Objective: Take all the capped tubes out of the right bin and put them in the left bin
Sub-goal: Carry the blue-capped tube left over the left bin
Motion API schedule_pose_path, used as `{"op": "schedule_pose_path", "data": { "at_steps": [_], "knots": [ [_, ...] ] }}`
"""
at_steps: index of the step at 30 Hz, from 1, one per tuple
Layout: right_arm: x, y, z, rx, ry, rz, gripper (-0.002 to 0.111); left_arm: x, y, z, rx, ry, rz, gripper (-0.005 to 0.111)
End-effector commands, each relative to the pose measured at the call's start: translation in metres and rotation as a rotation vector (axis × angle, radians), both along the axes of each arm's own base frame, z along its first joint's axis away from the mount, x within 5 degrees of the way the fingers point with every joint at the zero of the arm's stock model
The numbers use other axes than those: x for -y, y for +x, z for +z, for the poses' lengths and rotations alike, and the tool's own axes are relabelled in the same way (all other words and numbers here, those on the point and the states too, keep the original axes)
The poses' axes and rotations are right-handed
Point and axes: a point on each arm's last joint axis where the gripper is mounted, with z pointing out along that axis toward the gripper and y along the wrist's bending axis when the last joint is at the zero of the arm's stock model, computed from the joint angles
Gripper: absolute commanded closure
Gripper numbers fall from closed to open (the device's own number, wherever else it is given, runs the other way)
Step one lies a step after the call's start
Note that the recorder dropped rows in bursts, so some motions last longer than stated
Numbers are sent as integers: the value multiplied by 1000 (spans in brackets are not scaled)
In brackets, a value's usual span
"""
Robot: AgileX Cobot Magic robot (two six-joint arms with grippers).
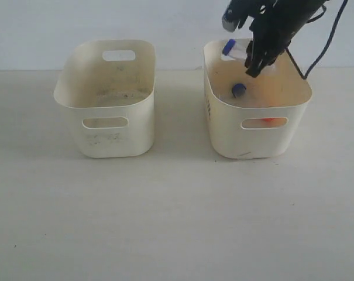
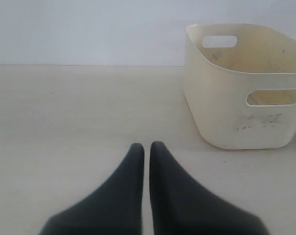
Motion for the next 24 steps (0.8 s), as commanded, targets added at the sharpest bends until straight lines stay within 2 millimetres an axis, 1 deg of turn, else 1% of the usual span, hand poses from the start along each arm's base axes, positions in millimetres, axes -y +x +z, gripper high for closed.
{"op": "schedule_pose_path", "data": {
  "at_steps": [1,4,6,8,10,12,15,18,21,24],
  "knots": [
    [3,-13,41,11,192,-237,108,0,0,-1,1,-11,-4,103],
    [3,-24,62,-9,288,-338,108,0,0,-1,1,-11,-4,103],
    [-4,-33,73,-30,348,-338,108,0,0,-1,1,-11,-4,103],
    [-17,-40,82,-45,428,-321,108,0,0,-1,1,-11,-4,103],
    [-36,-47,90,-73,538,-297,108,0,0,-1,1,-11,-4,103],
    [-56,-53,92,-109,633,-275,108,0,0,-1,1,-11,-4,103],
    [-84,-59,92,-137,728,-269,108,0,0,-1,1,-11,-4,103],
    [-111,-65,88,-134,779,-267,108,0,0,-1,1,-11,-4,103],
    [-136,-72,76,-169,797,-261,108,0,0,-1,1,-11,-4,103],
    [-155,-75,63,-185,813,-261,108,0,0,-1,1,-11,-4,103]
  ]
}}
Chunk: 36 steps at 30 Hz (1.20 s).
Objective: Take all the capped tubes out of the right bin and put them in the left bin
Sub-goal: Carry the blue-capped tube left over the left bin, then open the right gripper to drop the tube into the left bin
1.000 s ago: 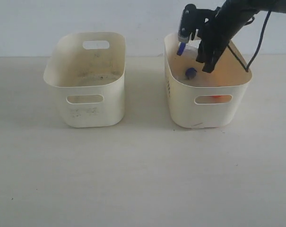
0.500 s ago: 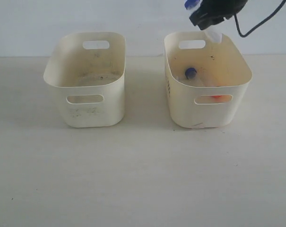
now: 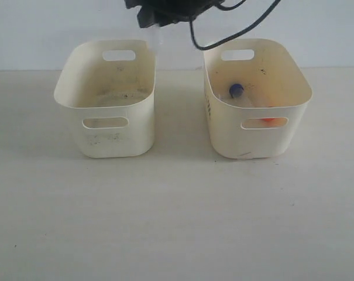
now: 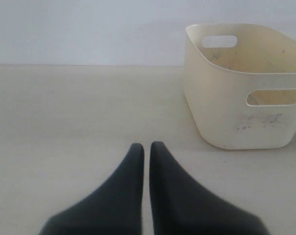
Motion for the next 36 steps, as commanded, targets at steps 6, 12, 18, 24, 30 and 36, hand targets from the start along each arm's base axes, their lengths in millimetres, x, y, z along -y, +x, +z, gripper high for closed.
{"op": "schedule_pose_path", "data": {
  "at_steps": [6,12,18,24,30,36],
  "knots": [
    [-54,-12,-26,-11,83,1,108,0,0,-1,1,-11,-4,103],
    [-66,-17,-36,-16,79,16,108,0,0,-1,1,-11,-4,103],
    [-68,-12,-48,-42,85,-11,85,0,0,-1,1,-11,-4,103],
    [-71,-8,-62,-82,91,-48,55,0,0,-1,1,-11,-4,103],
    [-67,-8,-59,-57,52,-30,55,0,0,-1,1,-11,-4,103],
    [-19,4,-8,-84,9,-78,56,0,0,-1,1,-11,-4,103]
  ]
}}
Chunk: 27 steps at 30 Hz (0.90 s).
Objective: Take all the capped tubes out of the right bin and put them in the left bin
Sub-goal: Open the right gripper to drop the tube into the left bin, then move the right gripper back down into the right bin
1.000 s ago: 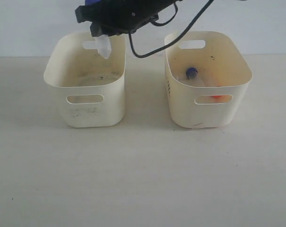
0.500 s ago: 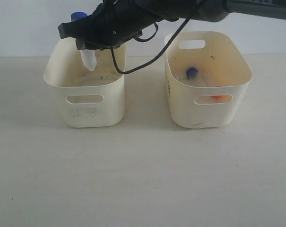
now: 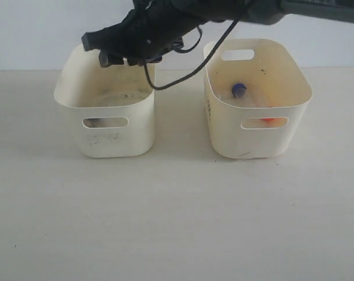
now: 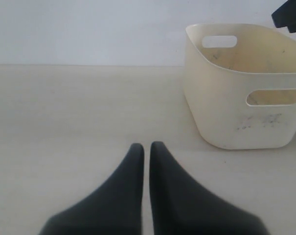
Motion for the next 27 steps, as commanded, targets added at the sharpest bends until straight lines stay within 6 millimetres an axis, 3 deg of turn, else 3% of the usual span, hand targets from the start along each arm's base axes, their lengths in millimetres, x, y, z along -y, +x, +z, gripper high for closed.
{"op": "schedule_pose_path", "data": {
  "at_steps": [1,4,8,12,15,20,27],
  "knots": [
    [52,17,52,18,-24,-84,56,0,0,-1,1,-11,-4,103],
    [92,30,66,-29,-46,-142,56,0,0,-1,1,-11,-4,103],
    [138,47,63,-87,-87,-221,56,0,0,-1,1,-11,-4,103],
    [167,59,57,-77,-176,-301,56,0,0,-1,1,-11,-4,103],
    [175,66,46,-88,-235,-364,65,0,0,-1,1,-11,-4,103],
    [171,77,13,-168,-252,-388,82,0,0,-1,1,-11,-4,103],
    [167,89,-30,-260,-271,-417,83,0,0,-1,1,-11,-4,103]
  ]
}}
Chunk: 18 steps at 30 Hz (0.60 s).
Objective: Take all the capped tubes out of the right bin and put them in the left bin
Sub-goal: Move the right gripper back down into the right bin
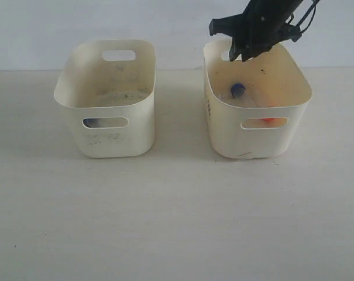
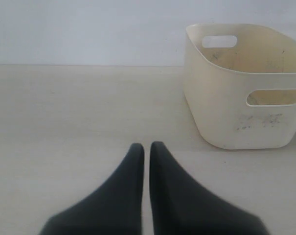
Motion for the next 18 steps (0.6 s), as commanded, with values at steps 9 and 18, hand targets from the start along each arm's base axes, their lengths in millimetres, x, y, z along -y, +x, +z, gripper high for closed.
{"op": "schedule_pose_path", "data": {
  "at_steps": [9,18],
  "knots": [
    [0,10,-44,-98,-36,-36,83,0,0,-1,1,-11,-4,103],
    [4,15,-65,-117,-91,-61,83,0,0,-1,1,-11,-4,103]
  ]
}}
